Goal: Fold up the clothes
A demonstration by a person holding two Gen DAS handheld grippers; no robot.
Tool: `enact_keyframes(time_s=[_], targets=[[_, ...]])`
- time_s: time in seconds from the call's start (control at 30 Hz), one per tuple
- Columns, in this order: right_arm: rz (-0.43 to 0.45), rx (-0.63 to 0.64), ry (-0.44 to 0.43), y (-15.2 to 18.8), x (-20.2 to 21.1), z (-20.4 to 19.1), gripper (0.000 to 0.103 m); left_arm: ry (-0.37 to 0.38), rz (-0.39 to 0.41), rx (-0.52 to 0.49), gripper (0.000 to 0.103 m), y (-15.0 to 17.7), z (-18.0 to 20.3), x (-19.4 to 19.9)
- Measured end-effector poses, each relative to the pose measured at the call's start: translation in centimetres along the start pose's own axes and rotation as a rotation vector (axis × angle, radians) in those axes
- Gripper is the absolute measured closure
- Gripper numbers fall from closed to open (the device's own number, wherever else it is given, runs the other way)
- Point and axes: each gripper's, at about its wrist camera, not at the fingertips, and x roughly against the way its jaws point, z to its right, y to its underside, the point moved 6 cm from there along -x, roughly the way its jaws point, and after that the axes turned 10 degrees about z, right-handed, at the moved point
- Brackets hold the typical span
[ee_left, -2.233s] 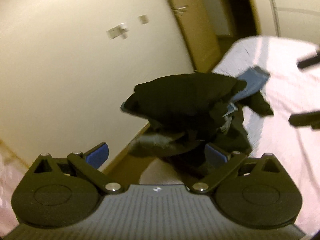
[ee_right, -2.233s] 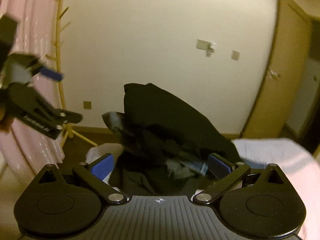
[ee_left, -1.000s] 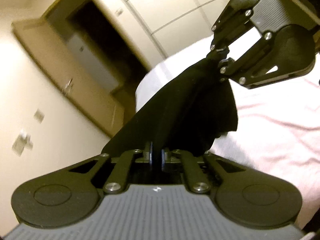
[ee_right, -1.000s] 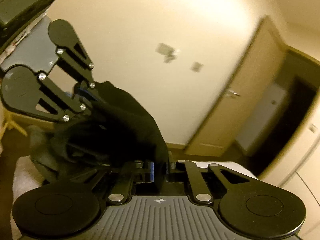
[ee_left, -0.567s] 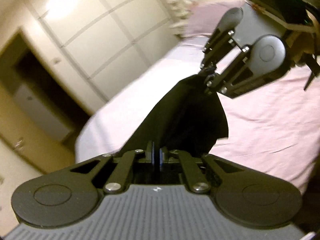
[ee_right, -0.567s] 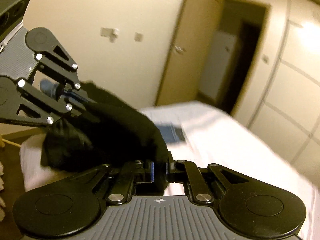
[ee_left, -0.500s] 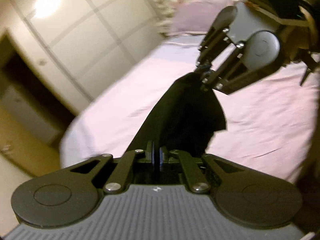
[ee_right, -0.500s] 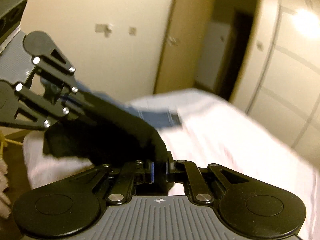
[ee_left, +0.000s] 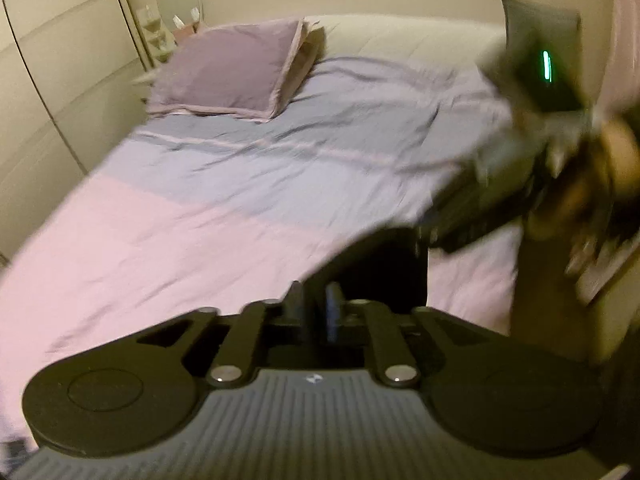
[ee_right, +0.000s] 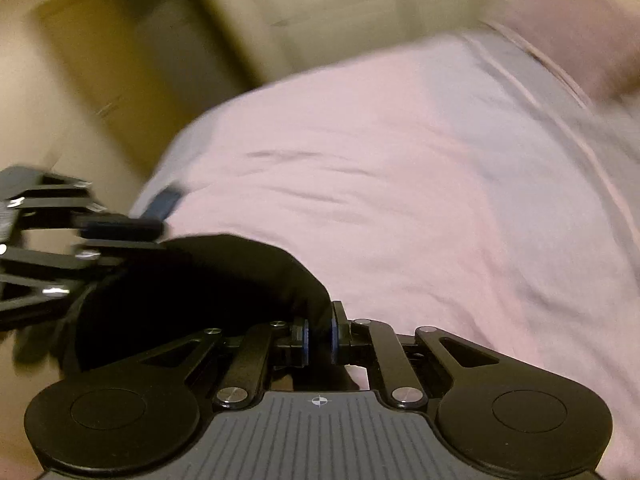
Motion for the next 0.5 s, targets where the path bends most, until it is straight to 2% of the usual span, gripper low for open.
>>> enact_keyframes(time_s=[0.03,0.07,0.13,0.2,0.27,0.3,0.33,0.37,0.4,0.43,0.5], targets=[[-0.013,-0.049,0.038,0.1,-0.5,2.3,0.095,0.016,0.018,0.007,0.071,-0.6,-0.6,-0.6],[-0.027,-0.099,0.075,0.3,-0.9,4.7,0.095,0.035,0.026,0.007,0.066,-1.1,-1.0,-1.1],[-0.05,-0.155,0.158,1.2,-1.5,8.5,0.094,0.026,0.007,-0.005,0.059,-0.5,-2.2,-1.6],[-0.071,-0.171,0.247,2.7,-1.9,11.5,0.092,-0.012,-0.062,-0.01,0.058,1.9,-4.2,-2.4],[-0.076,-0.131,0.3,4.6,-2.2,12.3,0.088,-0.059,-0.151,0.01,0.057,5.1,-5.9,-2.4],[-0.076,-0.114,0.314,4.8,-2.4,12.5,0.08,-0.072,-0.19,0.031,0.057,7.2,-6.3,-1.8],[-0.075,-0.097,0.326,5.1,-2.5,12.7,0.064,-0.084,-0.226,0.056,0.055,9.2,-6.7,-1.3],[-0.08,-0.091,0.317,5.9,-2.1,12.2,0.054,-0.096,-0.26,0.081,0.052,11.1,-7.1,-0.7],[-0.082,-0.085,0.302,7.3,-1.7,11.4,0.037,-0.108,-0.292,0.092,0.05,13.0,-7.4,-0.3],[-0.091,-0.064,0.27,8.1,-1.8,10.5,0.032,-0.116,-0.323,0.094,0.047,14.7,-7.3,0.0],[-0.108,-0.018,0.206,9.8,-1.9,8.6,0.032,-0.119,-0.373,0.081,0.045,17.7,-6.5,0.0]])
